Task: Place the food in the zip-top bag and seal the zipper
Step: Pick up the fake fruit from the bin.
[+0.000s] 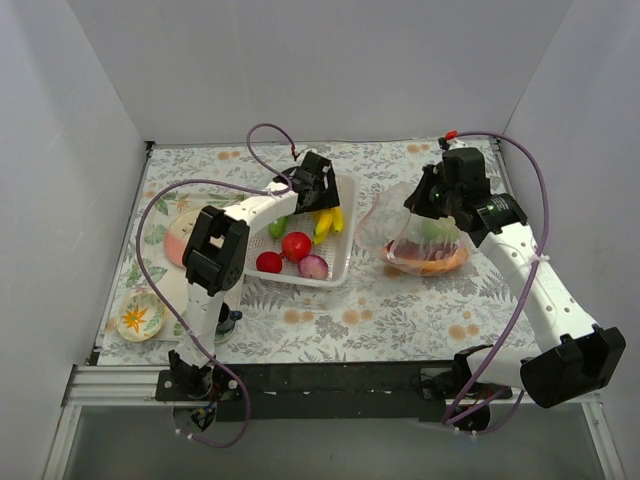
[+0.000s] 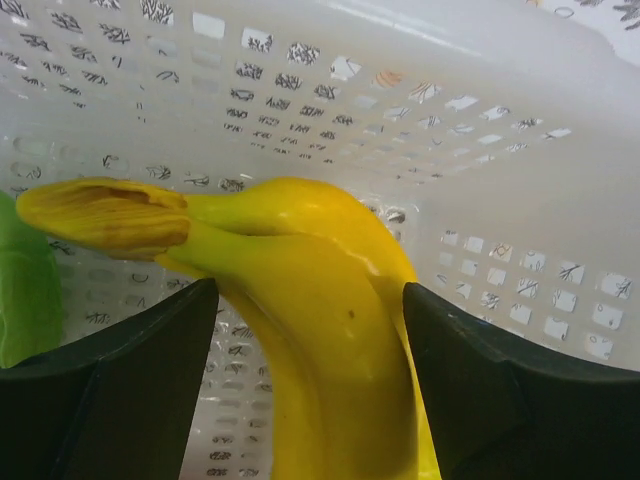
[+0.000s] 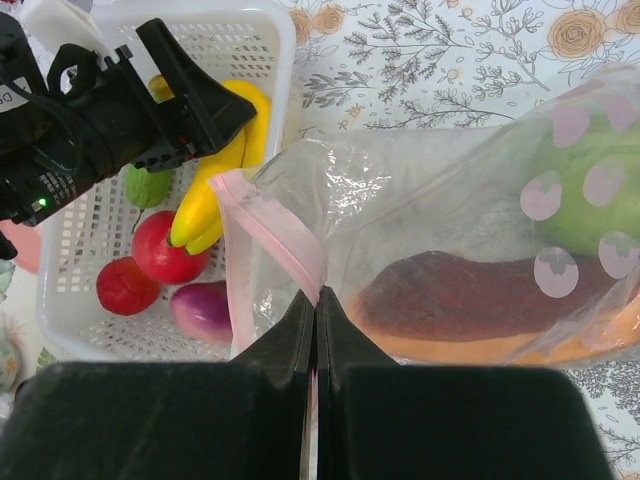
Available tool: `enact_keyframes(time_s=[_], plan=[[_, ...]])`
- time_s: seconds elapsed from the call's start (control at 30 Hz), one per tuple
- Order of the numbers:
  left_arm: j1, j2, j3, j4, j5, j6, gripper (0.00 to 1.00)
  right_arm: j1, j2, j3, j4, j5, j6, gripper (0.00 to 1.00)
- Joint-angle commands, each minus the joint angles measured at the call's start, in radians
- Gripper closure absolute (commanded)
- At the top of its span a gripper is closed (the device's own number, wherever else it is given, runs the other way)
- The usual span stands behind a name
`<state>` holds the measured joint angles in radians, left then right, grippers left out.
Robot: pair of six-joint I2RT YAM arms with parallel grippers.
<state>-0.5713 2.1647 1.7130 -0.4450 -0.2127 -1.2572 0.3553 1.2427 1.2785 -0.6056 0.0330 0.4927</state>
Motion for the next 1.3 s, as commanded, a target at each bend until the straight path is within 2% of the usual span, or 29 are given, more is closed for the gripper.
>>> enact_keyframes(time_s=[0.0,0.1,0.23,0.37,0.47,0.7,0.93,1.13,1.27], plan=[[0.007,0.004,0.063,0.002,-0.036,-0.048,0.25,0.002,-0.026,-0.008,0.027,-0.053,-0.006,0.99],[0.005,0.004,0.044,0.025,-0.039,-0.073,0.33,0.004,-0.025,-0.013,0.032,-0.061,-0.003,0.99],[0.005,-0.063,-0.054,0.144,-0.013,-0.051,0.48,0.005,-0.031,-0.024,0.041,-0.065,-0.002,0.99],[0.005,-0.121,-0.096,0.204,0.016,-0.028,0.76,0.005,-0.025,-0.027,0.046,-0.067,0.003,0.99],[0.005,-0.181,-0.159,0.261,0.016,-0.007,0.82,0.004,-0.019,-0.024,0.05,-0.068,0.004,0.99],[0.005,-0.357,-0.291,0.391,0.018,0.034,0.83,0.007,0.003,-0.019,0.069,-0.076,0.004,0.99],[0.005,-0.514,-0.343,0.482,0.09,0.058,0.83,0.007,0.031,0.011,0.081,-0.137,0.014,0.99],[0.005,-0.702,-0.443,0.554,0.318,0.05,0.83,0.007,0.06,0.071,0.069,-0.157,0.009,0.99],[0.005,-0.821,-0.559,0.709,0.412,-0.025,0.8,0.005,0.051,0.076,0.089,-0.198,0.046,0.99]])
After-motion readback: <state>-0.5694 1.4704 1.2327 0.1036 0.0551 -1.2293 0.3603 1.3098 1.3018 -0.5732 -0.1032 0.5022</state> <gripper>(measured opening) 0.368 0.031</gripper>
